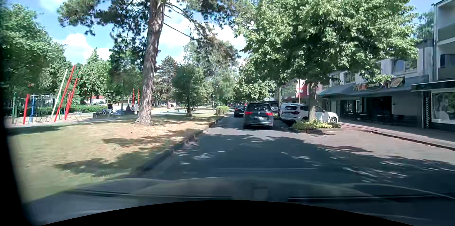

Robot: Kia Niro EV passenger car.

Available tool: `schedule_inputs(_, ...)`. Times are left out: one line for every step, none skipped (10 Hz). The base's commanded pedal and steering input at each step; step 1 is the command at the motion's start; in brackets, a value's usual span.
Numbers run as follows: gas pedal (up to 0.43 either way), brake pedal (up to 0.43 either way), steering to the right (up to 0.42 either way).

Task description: Follow the waypoints while adhering to traffic rules and regulations

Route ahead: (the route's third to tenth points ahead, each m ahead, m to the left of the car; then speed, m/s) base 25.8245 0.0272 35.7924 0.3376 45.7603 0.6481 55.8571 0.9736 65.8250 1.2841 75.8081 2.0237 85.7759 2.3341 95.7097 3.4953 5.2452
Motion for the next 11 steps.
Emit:
schedule_inputs(0.098,0.006,0.004)
schedule_inputs(0.098,0.006,0.004)
schedule_inputs(0.098,0.006,0.004)
schedule_inputs(0.098,0.006,0.004)
schedule_inputs(0.098,0.006,0.003)
schedule_inputs(0.098,0.006,0.004)
schedule_inputs(0.098,0.006,0.003)
schedule_inputs(0.098,0.006,0.003)
schedule_inputs(0.098,0.006,0.002)
schedule_inputs(0.098,0.006,0.002)
schedule_inputs(0.098,0.006,0.002)
